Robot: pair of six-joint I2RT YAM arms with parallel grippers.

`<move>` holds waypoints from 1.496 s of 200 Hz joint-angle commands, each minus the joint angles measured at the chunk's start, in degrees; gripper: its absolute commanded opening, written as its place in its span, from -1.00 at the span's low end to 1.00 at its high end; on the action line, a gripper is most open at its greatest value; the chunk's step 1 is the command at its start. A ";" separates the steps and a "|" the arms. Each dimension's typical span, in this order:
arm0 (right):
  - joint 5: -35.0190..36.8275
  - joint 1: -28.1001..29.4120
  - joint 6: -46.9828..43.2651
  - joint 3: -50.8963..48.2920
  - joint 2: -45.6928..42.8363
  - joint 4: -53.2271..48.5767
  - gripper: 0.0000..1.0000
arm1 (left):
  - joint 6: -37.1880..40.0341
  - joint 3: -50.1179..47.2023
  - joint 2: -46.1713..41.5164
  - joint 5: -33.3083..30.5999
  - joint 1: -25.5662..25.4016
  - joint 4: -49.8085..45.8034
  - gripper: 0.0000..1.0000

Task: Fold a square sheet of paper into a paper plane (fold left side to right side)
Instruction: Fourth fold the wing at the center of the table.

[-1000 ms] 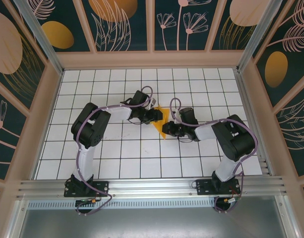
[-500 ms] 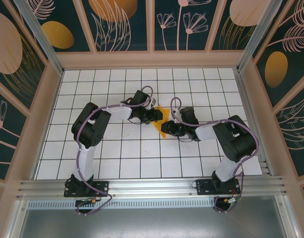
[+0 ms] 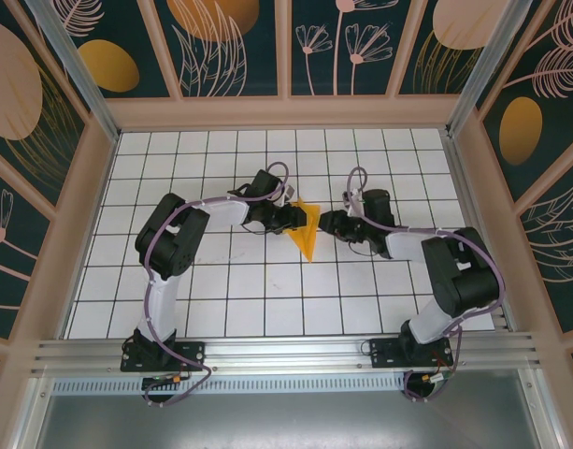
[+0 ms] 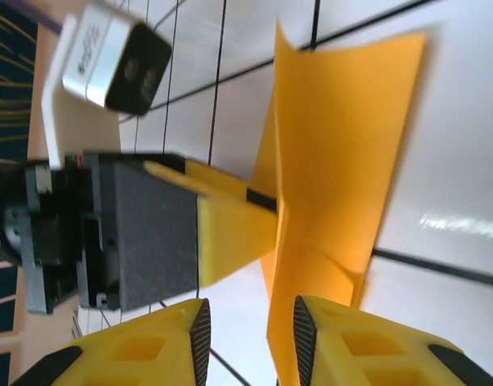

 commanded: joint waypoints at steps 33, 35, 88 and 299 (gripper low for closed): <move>-4.45 -0.35 1.81 7.23 7.98 2.40 -0.29 | 0.96 0.03 3.44 -3.18 -0.51 -1.68 -0.08; -4.41 -0.33 1.86 7.34 8.19 2.47 -0.29 | 0.99 0.03 3.43 -3.19 -0.47 -1.68 -0.08; -4.20 0.41 1.82 8.82 11.79 2.54 -0.31 | 0.94 0.20 3.48 -3.20 -0.44 -1.77 -0.08; 2.72 -0.03 -4.72 13.81 16.29 -8.45 -0.90 | 1.10 0.00 3.48 -3.28 -0.47 -1.95 -0.08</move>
